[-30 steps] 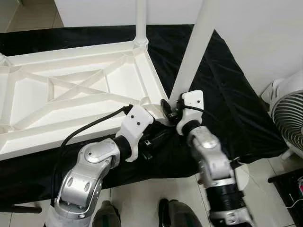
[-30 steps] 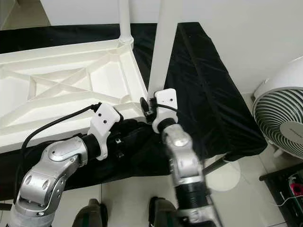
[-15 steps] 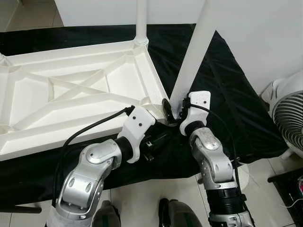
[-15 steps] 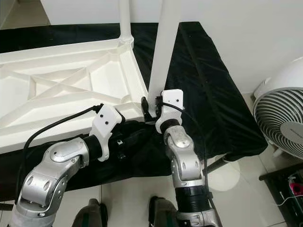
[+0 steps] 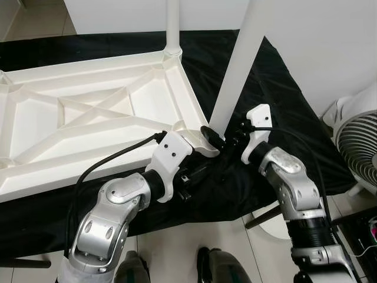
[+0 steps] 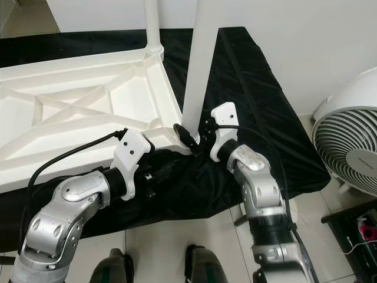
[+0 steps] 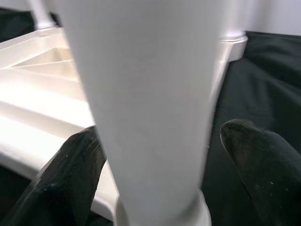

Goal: Building children table

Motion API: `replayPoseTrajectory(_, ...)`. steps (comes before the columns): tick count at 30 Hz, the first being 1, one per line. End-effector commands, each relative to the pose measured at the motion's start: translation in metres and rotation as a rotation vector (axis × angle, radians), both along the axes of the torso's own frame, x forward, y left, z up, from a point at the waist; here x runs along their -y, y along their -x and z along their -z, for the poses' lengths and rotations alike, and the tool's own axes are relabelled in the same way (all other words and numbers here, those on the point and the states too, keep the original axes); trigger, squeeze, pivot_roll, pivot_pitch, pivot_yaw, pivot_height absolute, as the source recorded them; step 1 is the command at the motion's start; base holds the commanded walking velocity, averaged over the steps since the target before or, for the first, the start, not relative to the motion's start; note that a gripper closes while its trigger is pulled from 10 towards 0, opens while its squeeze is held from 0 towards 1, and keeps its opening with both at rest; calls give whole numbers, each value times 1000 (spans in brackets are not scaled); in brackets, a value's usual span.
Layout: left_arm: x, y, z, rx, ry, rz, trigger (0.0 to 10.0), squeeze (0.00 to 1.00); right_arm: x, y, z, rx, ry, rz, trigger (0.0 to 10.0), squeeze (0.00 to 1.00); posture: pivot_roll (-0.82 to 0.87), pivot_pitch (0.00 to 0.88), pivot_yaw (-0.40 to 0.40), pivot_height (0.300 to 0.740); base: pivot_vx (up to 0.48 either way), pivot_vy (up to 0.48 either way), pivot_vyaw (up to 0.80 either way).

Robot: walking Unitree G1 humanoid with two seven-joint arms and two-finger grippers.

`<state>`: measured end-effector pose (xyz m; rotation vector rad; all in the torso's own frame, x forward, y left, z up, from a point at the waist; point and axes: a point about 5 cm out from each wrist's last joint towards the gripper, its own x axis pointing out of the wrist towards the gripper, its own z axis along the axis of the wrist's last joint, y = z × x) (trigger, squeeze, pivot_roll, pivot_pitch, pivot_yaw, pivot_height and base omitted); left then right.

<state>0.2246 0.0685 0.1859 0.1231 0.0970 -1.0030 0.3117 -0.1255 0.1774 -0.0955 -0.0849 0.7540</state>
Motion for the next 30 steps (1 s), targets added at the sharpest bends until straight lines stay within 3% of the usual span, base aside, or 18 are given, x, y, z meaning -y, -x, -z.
replayPoseTrajectory(1,-3,-5,0,12,-5,-100,10000,0,-1,-3,5,-6,25,-55,10000,0,-44,122,-3,740,0,0,0)
replayPoseTrajectory(5,-3,-6,0,13,-5,-102,10000,0,-3,-7,8,-11,38,-75,10000,0,-42,115,0,740,0,0,0)
replayPoseTrajectory(11,-3,-8,1,15,-8,-98,10000,0,-12,-24,18,-21,85,-123,10000,0,-37,95,5,740,0,0,0)
replayPoseTrajectory(18,-2,-10,7,1,-12,-94,10000,0,-15,-30,24,-26,80,-129,10000,0,-38,91,6,740,0,0,0)
replayPoseTrajectory(19,-2,-9,7,0,-13,-95,10000,0,-14,-32,25,-31,70,-126,0,0,-34,95,2,740,0,0,0)
replayPoseTrajectory(30,-3,-7,7,-8,-13,-102,10000,0,-8,-29,28,-24,34,-99,0,0,-25,105,-11,740,0,0,0)
